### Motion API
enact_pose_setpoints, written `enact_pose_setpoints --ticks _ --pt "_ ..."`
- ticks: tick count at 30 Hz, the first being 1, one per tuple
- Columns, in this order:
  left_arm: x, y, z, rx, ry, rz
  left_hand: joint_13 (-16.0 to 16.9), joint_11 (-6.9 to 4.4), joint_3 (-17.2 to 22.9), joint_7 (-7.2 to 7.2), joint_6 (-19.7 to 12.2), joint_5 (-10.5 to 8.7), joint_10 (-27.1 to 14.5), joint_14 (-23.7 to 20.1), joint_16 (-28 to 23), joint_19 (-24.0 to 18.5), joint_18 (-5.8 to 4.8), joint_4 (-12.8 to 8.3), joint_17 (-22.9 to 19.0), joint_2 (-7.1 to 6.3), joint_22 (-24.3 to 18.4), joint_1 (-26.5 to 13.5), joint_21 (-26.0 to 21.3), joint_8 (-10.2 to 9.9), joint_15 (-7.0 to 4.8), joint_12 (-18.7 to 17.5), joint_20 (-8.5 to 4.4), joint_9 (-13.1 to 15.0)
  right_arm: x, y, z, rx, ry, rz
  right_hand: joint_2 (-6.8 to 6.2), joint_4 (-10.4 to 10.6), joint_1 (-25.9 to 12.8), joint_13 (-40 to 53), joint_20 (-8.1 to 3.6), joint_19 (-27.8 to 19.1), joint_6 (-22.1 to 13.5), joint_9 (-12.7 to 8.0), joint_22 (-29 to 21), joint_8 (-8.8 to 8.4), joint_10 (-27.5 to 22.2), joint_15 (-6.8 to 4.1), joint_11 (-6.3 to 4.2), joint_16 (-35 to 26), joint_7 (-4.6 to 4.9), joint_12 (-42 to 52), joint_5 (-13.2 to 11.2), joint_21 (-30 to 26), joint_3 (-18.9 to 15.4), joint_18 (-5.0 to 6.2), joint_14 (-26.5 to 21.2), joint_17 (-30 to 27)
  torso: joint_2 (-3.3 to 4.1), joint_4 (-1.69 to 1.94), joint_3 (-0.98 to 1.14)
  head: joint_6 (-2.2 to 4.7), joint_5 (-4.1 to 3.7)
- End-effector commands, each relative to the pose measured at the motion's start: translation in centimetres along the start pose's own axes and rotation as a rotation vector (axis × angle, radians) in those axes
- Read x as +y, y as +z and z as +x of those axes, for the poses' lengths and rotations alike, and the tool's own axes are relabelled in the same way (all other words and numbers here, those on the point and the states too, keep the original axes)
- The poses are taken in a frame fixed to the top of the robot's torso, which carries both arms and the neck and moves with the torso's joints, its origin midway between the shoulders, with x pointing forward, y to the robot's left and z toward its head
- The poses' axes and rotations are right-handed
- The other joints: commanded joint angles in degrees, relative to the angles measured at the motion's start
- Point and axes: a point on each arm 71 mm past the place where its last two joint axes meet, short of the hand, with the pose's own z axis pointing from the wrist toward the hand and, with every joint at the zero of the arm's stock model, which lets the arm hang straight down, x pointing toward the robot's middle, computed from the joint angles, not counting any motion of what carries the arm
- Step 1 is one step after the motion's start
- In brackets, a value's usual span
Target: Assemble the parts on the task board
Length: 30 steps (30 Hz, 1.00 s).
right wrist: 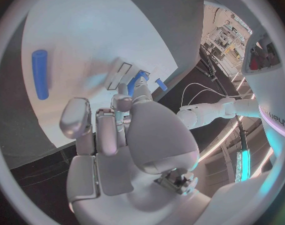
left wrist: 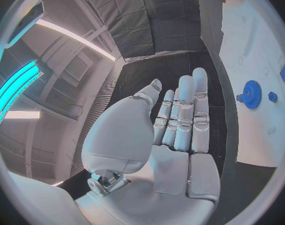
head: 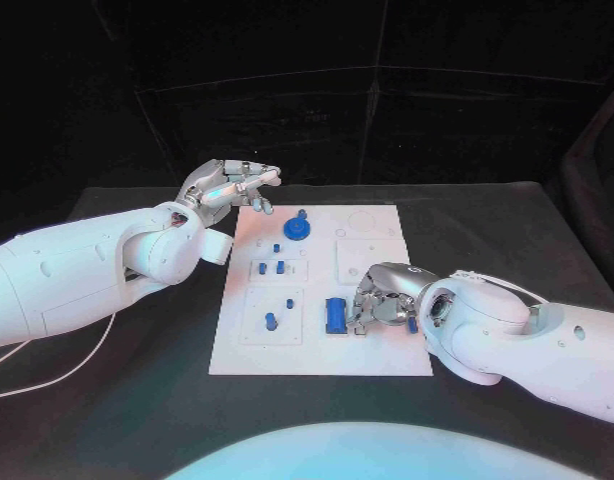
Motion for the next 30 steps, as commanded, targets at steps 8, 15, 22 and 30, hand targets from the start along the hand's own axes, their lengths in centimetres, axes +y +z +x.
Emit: enact_pose_setpoints --ticks 8,15,22,30 --pt "-0.1 0.0 -0.1 0.003 -0.004 0.006 -0.10 -0.07 -0.10 -0.07 -0.27 0.23 -0.46 -0.46 -0.12 0.44 0.75 -0.28 -0.05 0.00 -0.08 0.75 -0.25 0.29 0.07 0.39 -0.02 -0.05 -3.9 -3.1 -1.9 -0.086 0.139 0.063 0.22 0.21 -0.11 -0.72 0.53 -0.33 -2.27 -0.85 -0.31 -2.25 -0.49 0.61 1.00 -0.29 0.78 -1.35 1.38 -0.48 -0.13 -0.22 3.32 0.05 -0.11 -0.20 -0.06 0.49 -1.05" --pt "-0.1 0.0 0.0 0.005 -0.005 0.005 -0.10 -0.07 -0.10 -0.07 -0.27 0.23 -0.46 -0.46 -0.12 0.44 0.75 -0.28 -0.05 0.00 -0.08 0.75 -0.25 0.29 0.07 0.39 -0.02 -0.05 -7.6 -4.7 -2.5 -0.066 0.082 0.194 0.29 0.45 -0.19 -1.42 0.82 -0.55 -2.18 -1.44 -0.66 -2.99 -0.97 0.87 1.24 -0.52 1.00 -2.36 2.33 -0.74 -0.39 -0.14 3.24 -0.21 -0.15 -0.41 -0.02 0.72 -2.36" --pt "0.0 0.0 0.0 0.006 -0.006 0.004 -0.10 -0.07 -0.10 -0.07 -0.27 0.23 -0.46 -0.46 -0.12 0.44 0.75 -0.28 -0.05 0.00 -0.08 0.75 -0.25 0.29 0.07 0.39 -0.02 -0.05 -8.9 -4.9 -2.5 -0.045 0.008 0.260 0.15 1.64 -1.54 -1.76 0.70 -0.67 0.08 -0.87 -0.90 -2.18 -1.02 0.57 0.81 -0.86 0.39 -2.87 3.18 -0.95 -1.34 -0.05 3.14 -0.57 -0.08 -0.30 0.03 0.90 -3.03" --pt "0.0 0.0 0.0 0.007 -0.007 0.001 -0.10 -0.07 -0.10 -0.07 -0.27 0.23 -0.46 -0.46 -0.12 0.44 0.75 -0.28 -0.05 0.00 -0.08 0.75 -0.25 0.29 0.07 0.39 -0.02 -0.05 -8.9 -4.5 -2.3 -0.029 -0.042 0.275 -0.08 2.33 -2.21 -1.78 0.60 -0.69 0.27 -0.61 -0.97 -2.16 -0.98 0.48 0.73 -0.97 0.27 -2.96 3.09 -1.03 -1.86 -0.04 3.13 -0.66 -0.04 -0.07 -0.03 0.82 -3.15"
